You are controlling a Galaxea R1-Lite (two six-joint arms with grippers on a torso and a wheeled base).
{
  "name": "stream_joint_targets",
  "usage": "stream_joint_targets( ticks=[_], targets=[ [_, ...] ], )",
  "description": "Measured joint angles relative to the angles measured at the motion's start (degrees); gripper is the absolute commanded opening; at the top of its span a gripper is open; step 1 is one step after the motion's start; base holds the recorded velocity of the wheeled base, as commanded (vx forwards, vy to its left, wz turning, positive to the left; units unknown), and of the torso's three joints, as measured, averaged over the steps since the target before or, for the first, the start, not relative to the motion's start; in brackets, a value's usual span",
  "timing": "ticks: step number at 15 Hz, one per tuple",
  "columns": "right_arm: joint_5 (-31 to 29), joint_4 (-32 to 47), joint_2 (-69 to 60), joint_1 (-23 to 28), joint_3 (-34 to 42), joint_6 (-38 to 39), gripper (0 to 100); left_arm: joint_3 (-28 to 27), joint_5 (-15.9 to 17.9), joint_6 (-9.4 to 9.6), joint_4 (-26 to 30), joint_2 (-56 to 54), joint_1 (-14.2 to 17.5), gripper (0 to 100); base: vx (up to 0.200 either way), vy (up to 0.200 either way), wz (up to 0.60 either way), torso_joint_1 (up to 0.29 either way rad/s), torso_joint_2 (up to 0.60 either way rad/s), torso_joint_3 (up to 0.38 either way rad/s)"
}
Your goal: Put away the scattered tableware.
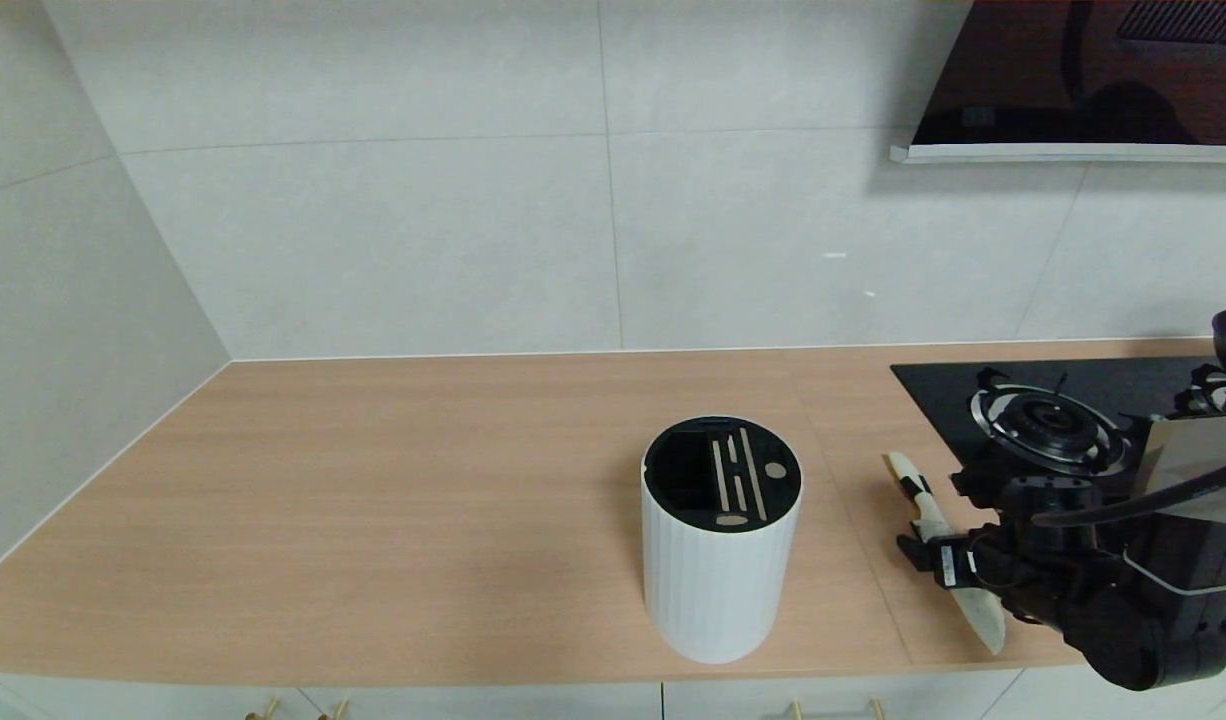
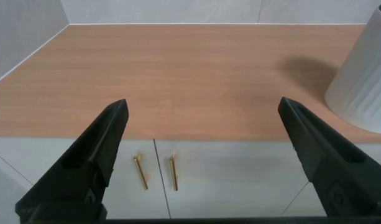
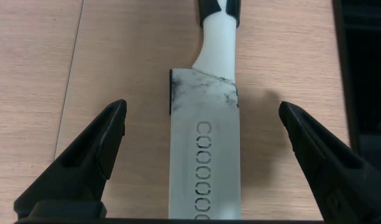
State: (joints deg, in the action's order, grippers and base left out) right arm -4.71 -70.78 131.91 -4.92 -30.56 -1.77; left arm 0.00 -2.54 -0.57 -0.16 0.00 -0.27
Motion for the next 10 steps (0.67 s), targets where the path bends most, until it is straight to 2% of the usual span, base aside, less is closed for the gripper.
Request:
stream_joint_targets(
  ticks=[10],
  targets=[
    [-1.52,-0.09,2.01,0.27,-2.36,0.13,100,0.0,0.0,0.0,0.0,0.0,0.0,100,0.0,0.0,0.0,0.0,0.0,0.0]
  ],
)
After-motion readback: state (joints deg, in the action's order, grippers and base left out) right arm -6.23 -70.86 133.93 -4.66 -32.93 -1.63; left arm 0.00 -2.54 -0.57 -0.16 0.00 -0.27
